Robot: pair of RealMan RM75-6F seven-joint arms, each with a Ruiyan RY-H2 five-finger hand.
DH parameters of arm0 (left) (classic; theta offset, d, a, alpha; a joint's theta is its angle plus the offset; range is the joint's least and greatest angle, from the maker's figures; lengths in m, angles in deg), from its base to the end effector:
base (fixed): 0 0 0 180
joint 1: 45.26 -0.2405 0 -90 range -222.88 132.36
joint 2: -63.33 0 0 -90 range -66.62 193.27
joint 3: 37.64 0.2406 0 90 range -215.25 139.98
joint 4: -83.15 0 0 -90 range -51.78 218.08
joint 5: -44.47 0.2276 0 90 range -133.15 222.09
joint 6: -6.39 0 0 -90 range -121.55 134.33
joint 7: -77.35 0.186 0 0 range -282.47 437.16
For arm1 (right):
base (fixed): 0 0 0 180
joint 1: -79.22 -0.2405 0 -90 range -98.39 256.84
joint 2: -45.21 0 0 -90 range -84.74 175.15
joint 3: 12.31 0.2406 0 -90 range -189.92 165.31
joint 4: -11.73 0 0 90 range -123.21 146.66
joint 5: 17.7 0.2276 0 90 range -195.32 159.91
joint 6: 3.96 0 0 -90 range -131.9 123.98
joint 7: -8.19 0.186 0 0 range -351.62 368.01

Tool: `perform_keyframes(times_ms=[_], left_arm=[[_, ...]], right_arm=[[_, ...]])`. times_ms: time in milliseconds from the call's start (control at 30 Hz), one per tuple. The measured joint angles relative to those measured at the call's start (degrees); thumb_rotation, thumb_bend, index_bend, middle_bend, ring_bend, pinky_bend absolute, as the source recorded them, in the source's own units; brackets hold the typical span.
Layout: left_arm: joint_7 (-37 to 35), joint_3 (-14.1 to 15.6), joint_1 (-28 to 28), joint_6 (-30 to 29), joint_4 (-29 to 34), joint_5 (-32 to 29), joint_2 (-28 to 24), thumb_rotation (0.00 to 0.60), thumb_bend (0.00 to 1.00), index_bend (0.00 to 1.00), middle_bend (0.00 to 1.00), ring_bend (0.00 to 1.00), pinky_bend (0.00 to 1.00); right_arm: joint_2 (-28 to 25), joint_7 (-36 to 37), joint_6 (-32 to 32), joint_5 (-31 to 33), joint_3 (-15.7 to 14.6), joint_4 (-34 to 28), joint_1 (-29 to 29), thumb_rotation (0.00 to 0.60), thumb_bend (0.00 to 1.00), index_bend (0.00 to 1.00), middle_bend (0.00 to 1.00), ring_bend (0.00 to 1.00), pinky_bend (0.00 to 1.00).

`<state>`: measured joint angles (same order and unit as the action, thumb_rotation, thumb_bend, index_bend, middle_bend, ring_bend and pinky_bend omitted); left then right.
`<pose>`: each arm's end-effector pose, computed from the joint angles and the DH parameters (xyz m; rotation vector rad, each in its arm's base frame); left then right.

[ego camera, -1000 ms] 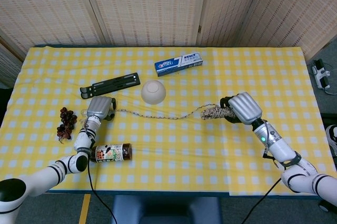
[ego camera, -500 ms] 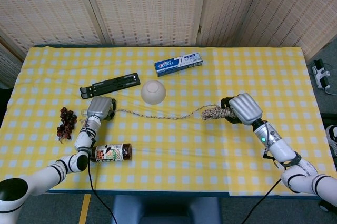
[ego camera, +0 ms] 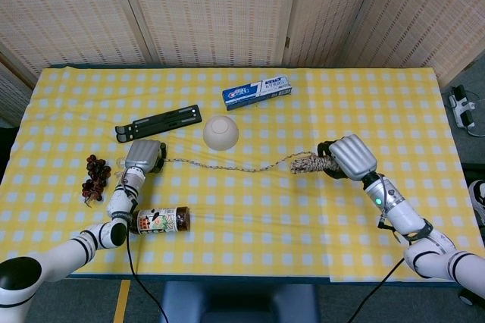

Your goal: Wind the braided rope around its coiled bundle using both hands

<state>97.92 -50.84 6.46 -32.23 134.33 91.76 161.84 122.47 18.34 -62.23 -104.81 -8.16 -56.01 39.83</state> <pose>-0.2001 0.4765 -0.0517 -1.7022 -1.0024 -0.6078 -0.2149 -0.4083 0.0435 1.8985 -0.7597 0.9375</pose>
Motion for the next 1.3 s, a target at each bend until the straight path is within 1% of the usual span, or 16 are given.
perform_keyframes(times_ms=[167,333,433,567,633,800,933,1067,1167,1300], left_arm=[[-2.0,-0.21,-0.55,-1.14,0.99,1.69,-0.53,0.6,0.55,0.63,0.84,0.76,0.75],[-5.24,-0.48,-1.71,-4.18,5.67,5.96,-3.24,0.6,0.55,0.63,0.84,0.76,0.75],[-7.17,-0.54,-2.66,-6.79,10.38,9.31,-6.1,0.6,0.55,0.63,0.84,0.76,0.75],[-8.43,-0.69,-3.97,-10.4,18.37,13.05,-11.11,0.6,0.55,0.64,0.85,0.76,0.75],[-8.32,-0.93,-4.44,-11.77,22.05,13.85,-13.33,0.6,0.55,0.64,0.85,0.76,0.75],[-7.38,-2.33,-5.44,-15.11,32.96,14.84,-19.44,0.6,0.55,0.65,0.85,0.77,0.75],[-6.1,-4.14,-5.6,-17.28,40.82,14.84,-23.25,0.6,0.55,0.65,0.85,0.77,0.75],[-4.85,-6.77,-4.77,-18.6,48.09,13.65,-25.8,0.6,0.55,0.65,0.85,0.77,0.75],[-2.84,-8.18,-3.41,-19.15,52.2,12.63,-26.98,0.6,0.55,0.65,0.85,0.77,0.75],[0.47,-9.36,-1.1,-19.78,56.11,11.1,-27.47,0.6,0.55,0.65,0.85,0.77,0.75]], right_arm=[[-0.14,0.7,-1.14,-0.07,0.45,-0.44,0.15,0.6,0.55,0.88,0.64,0.68,0.65],[-0.31,4.16,-3.23,-0.4,1.0,-1.41,0.67,0.6,0.55,0.89,0.65,0.69,0.66],[-0.33,7.52,-4.36,-0.68,1.24,-2.08,0.99,0.6,0.55,0.9,0.65,0.7,0.66],[-0.21,12.49,-6.08,-1.65,1.37,-3.75,1.32,0.6,0.55,0.9,0.66,0.71,0.67],[-0.1,14.81,-6.96,-2.93,1.1,-5.32,1.38,0.6,0.55,0.9,0.67,0.71,0.67],[0.45,17.78,-8.24,-5.42,0.4,-9.52,1.07,0.6,0.55,0.9,0.67,0.72,0.68],[0.75,18.21,-6.3,-5.83,0.14,-12.75,-0.2,0.6,0.55,0.91,0.68,0.73,0.69],[1.64,17.95,-2.54,-4.74,0.59,-15.52,-2.09,0.6,0.55,0.92,0.7,0.75,0.71],[2.98,17.49,0.47,-3.13,1.37,-17.18,-3.81,0.6,0.55,0.92,0.71,0.76,0.72],[5.04,16.94,3.92,-0.25,2.69,-18.48,-5.74,0.6,0.55,0.93,0.72,0.77,0.74]])
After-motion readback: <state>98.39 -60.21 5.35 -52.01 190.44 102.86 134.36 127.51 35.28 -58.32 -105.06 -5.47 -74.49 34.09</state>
